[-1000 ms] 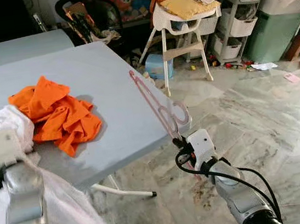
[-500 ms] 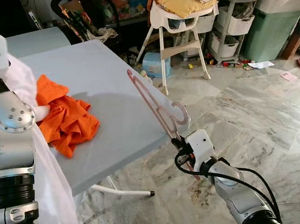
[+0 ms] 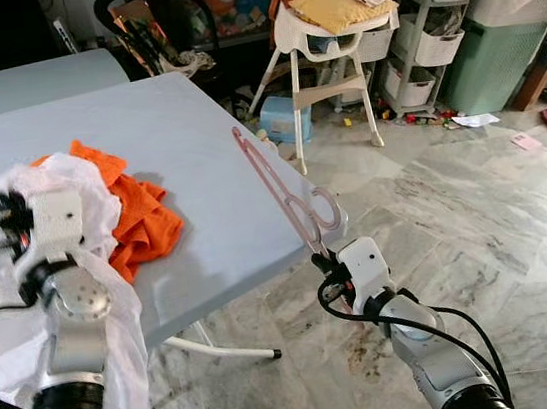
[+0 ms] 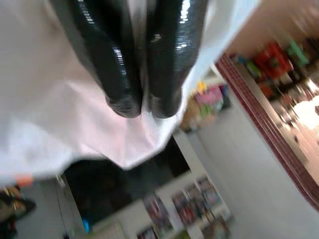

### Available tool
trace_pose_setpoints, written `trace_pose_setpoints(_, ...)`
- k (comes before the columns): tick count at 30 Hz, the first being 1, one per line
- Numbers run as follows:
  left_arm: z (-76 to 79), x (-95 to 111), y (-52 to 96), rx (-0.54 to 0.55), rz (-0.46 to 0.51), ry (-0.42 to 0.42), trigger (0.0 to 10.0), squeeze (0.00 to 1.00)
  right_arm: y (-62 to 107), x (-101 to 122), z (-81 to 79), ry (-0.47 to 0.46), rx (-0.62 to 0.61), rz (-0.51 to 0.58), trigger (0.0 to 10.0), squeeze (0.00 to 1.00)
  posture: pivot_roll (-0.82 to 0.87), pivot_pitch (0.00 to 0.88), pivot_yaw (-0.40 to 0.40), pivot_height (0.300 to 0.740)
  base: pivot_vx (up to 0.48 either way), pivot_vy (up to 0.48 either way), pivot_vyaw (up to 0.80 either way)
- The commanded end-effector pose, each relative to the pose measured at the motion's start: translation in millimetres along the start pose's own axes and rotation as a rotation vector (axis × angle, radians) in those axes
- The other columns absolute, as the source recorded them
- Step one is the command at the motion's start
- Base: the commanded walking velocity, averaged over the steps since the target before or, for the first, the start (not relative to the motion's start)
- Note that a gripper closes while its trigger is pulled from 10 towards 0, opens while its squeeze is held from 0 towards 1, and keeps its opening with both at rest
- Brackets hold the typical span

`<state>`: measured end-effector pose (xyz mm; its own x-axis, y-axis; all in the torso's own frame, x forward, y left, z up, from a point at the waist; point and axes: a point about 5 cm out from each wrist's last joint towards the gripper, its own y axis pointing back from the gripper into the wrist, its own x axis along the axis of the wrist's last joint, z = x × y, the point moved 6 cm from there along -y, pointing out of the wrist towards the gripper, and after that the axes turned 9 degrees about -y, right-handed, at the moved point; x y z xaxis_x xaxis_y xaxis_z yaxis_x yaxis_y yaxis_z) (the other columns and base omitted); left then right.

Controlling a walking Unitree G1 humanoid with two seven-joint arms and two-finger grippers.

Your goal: Hang hanger

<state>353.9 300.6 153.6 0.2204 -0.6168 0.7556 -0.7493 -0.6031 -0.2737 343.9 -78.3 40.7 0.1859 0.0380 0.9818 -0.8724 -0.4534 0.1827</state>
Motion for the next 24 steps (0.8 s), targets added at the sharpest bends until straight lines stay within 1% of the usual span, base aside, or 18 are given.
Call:
trace_pose_setpoints(1, -1.1, -2, -0.1, -0.007, -0.011, 0.019, 10.0, 1.0, 2.5, -15, 0.7, -0.004, 0.0, -0.07, 10.0, 0.0, 0.07, 0.0, -0.072, 0.74, 0.0, 0.0, 0.0)
trace_pose_setpoints(5, -0.3, 5, 6.1, -0.044, 0.022, 0.074, 10.0, 1.0, 2.4, -15, 1.1, -0.001, 0.0, -0.071, 10.0, 0.0, 0.07, 0.0, -0.07, 0.74, 0.0, 0.0, 0.0)
trace_pose_setpoints(8, -8.8, 21, 13.2, -0.04, 0.073, 0.101, 10.0, 1.0, 2.1, -15, 1.7, -0.001, -0.001, -0.071, 10.0, 0.0, 0.08, 0.0, -0.068, 0.74, 0.0, 0.0, 0.0)
trace_pose_setpoints(10, -10.3, 28, 19.2, -0.047, 0.099, 0.107, 10.0, 1.0, 2.0, -15, 1.8, -0.002, -0.002, -0.071, 10.0, 0.0, 0.08, 0.0, -0.067, 0.74, 0.0, 0.0, 0.0)
trace_pose_setpoints(11, -9.0, 37, 29.2, -0.077, 0.138, 0.126, 10.0, 1.0, 1.8, -16, 1.7, -0.002, -0.002, -0.071, 10.0, 0.0, 0.08, 0.0, -0.068, 0.74, 0.0, 0.0, 0.0)
trace_pose_setpoints(13, -5.8, 44, 40.2, -0.116, 0.172, 0.138, 10.0, 1.0, 1.6, -16, 0.9, -0.003, 0.0, -0.072, 10.0, 0.0, 0.08, 0.0, -0.069, 0.74, 0.0, 0.0, 0.0)
trace_pose_setpoints(15, -0.4, 50, 53.1, -0.173, 0.218, 0.129, 10.0, 1.0, 1.3, -16, -0.2, -0.003, 0.002, -0.072, 10.0, 0.0, 0.09, 0.0, -0.071, 0.74, 0.0, 0.0, 0.0)
trace_pose_setpoints(16, -0.4, 50, 53.1, -0.173, 0.218, 0.129, 10.0, 1.0, 1.3, -16, -0.2, -0.003, 0.002, -0.072, 10.0, 0.0, 0.09, 0.0, -0.071, 0.74, 0.0, 0.0, 0.0)
trace_pose_setpoints(17, 1.8, 48, 63.7, -0.212, 0.211, 0.143, 10.0, 1.0, 1.0, -16, -0.5, -0.001, 0.005, -0.074, 10.0, 0.0, 0.09, 0.0, -0.074, 0.74, 0.0, 0.0, 0.0)
trace_pose_setpoints(18, 2.3, 43, 67.5, -0.225, 0.184, 0.152, 10.0, 1.0, 0.8, -16, -0.5, -0.001, 0.006, -0.075, 10.0, 0.0, 0.1, 0.0, -0.078, 0.74, 0.0, 0.0, 0.0)
trace_pose_setpoints(19, 1.4, 34, 72.2, -0.236, 0.137, 0.165, 10.0, 1.0, 0.7, -16, -0.4, 0.001, 0.008, -0.076, 10.0, 0.0, 0.1, 0.0, -0.079, 0.74, 0.0, 0.0, 0.0)
trace_pose_setpoints(21, 0.0, 24, 75.5, -0.241, 0.081, 0.188, 10.0, 1.0, 0.7, -17, -0.2, 0.004, 0.011, -0.08, 10.0, 0.0, 0.1, 0.0, -0.085, 0.74, 0.0, 0.0, 0.0)
trace_pose_setpoints(22, -0.3, 11, 78.1, -0.243, -0.003, 0.231, 10.0, 1.0, 0.8, -17, -0.1, 0.006, 0.013, -0.083, 10.0, 0.0, 0.1, 0.0, -0.086, 0.74, 0.0, 0.0, 0.0)
trace_pose_setpoints(24, 0.1, -6, 83.1, -0.247, -0.112, 0.292, 10.0, 1.0, 0.7, -18, 0.1, 0.01, 0.016, -0.086, 10.0, 0.0, 0.1, 0.0, -0.087, 0.74, 0.0, 0.0, 0.0)
